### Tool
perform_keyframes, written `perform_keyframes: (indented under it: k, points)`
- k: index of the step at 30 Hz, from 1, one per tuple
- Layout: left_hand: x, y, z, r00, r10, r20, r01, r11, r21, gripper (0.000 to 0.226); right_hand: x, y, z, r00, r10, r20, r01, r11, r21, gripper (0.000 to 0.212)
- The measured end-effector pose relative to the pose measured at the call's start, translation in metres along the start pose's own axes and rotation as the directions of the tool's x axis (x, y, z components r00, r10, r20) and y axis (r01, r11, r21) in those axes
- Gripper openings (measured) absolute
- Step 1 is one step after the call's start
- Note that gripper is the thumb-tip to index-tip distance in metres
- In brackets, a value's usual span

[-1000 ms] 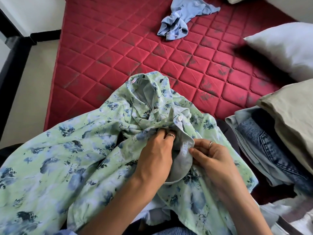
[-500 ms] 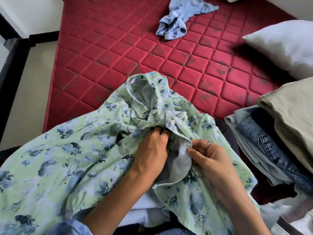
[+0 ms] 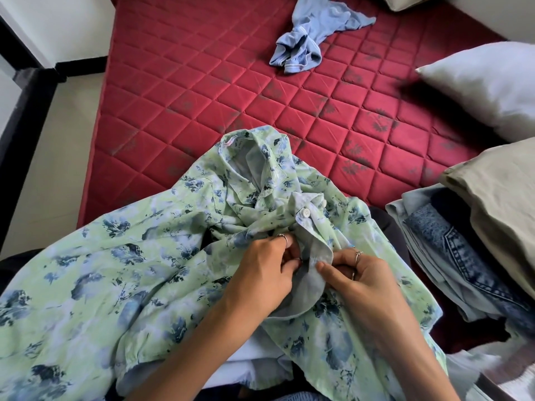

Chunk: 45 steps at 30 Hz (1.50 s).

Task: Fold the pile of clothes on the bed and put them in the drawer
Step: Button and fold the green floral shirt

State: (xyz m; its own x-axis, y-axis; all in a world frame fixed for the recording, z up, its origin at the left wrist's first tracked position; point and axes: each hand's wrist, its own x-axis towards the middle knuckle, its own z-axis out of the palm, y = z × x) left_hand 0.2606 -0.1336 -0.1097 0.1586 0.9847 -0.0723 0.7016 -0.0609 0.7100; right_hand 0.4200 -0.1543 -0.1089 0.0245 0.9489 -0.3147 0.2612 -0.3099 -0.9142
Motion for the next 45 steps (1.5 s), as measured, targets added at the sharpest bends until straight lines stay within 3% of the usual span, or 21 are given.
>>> perform_keyframes:
  k: [8,11,13,16,19,23,29,35,41,45]
  points:
    - [-0.016,0.014,-0.014,1.0,-0.009,0.001,0.009,0.977,-0.211,0.012,-0.014,-0.016,-0.009,0.986,0.039,0.16,-0.084,0.954,0.287,0.025]
    - [-0.021,0.02,-0.018,1.0,0.006,0.015,-0.002,0.966,-0.259,0.014,-0.019,-0.02,-0.01,0.979,-0.001,0.204,-0.076,0.926,0.369,0.016]
    - [-0.024,0.023,-0.02,1.0,0.017,0.017,-0.011,0.959,-0.283,0.014,-0.02,-0.018,-0.011,0.974,-0.021,0.227,-0.07,0.919,0.388,0.054]
    - [-0.028,0.028,-0.023,0.999,0.036,0.011,-0.032,0.96,-0.28,0.014,-0.022,-0.018,-0.011,0.98,-0.028,0.196,-0.053,0.915,0.399,0.071]
    - [-0.031,0.03,-0.025,0.998,0.062,-0.031,-0.068,0.967,-0.246,0.014,-0.025,-0.022,-0.012,0.988,-0.049,0.146,-0.009,0.928,0.372,0.064]
    - [-0.031,0.029,-0.027,0.979,0.14,-0.151,-0.158,0.981,-0.114,0.013,-0.031,-0.033,-0.013,0.994,-0.068,0.081,0.039,0.949,0.314,0.011]
    - [-0.037,0.037,-0.035,0.976,0.109,-0.189,-0.144,0.972,-0.185,0.018,-0.035,-0.045,-0.01,0.987,-0.158,-0.03,0.159,0.986,0.053,0.014]
    - [-0.045,0.046,-0.035,0.981,0.075,-0.179,-0.129,0.94,-0.315,0.01,-0.038,-0.053,0.002,0.951,-0.276,-0.136,0.244,0.945,-0.217,0.019]
    - [-0.047,0.043,-0.029,0.979,0.084,-0.184,-0.138,0.944,-0.3,0.011,-0.039,-0.049,0.003,0.953,-0.257,-0.159,0.222,0.952,-0.209,0.022]
    - [-0.044,0.04,-0.025,0.958,0.153,-0.243,-0.196,0.967,-0.164,0.011,-0.041,-0.047,0.005,0.957,-0.248,-0.148,0.22,0.958,-0.184,0.023]
